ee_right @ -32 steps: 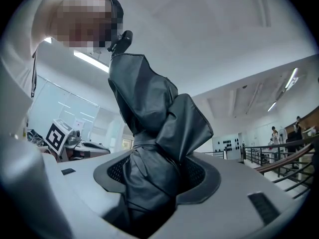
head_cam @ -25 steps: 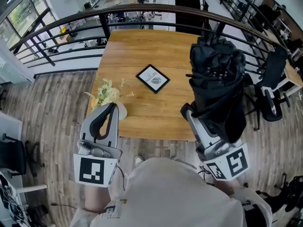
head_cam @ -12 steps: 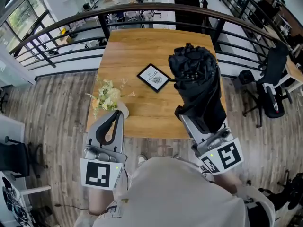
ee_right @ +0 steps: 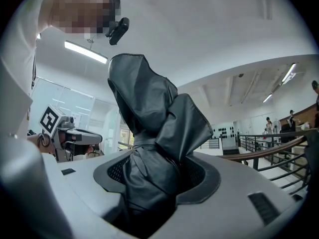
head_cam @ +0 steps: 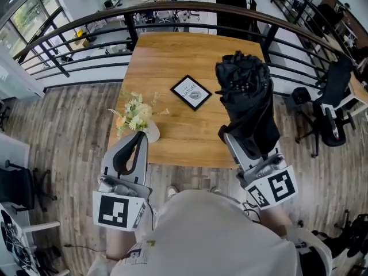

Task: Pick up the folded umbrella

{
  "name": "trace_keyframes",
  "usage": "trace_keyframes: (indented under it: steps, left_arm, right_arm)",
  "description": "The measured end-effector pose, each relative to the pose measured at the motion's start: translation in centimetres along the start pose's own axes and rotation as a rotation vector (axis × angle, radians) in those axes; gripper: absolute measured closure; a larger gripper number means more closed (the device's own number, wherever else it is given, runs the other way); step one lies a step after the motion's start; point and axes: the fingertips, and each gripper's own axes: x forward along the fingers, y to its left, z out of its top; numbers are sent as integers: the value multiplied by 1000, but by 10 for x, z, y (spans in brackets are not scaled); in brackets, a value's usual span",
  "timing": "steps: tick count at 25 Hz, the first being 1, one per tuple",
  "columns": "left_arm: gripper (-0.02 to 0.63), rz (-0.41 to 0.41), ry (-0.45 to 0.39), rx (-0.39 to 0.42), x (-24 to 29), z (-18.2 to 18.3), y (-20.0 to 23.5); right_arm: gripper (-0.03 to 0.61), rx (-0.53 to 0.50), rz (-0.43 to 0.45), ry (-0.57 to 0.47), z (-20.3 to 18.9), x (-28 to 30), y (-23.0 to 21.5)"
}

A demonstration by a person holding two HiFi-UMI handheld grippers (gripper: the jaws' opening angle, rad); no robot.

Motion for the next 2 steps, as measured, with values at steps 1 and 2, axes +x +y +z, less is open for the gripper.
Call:
trace_keyframes:
  steps: [1, 2]
  left_arm:
    - [590, 3, -4, 3, 0, 0, 2]
    - [590, 5, -6, 6, -1, -1, 5]
  right_arm:
    - [310, 1, 0, 0, 0, 1, 1]
    - [310, 1, -1, 1, -1, 2, 1]
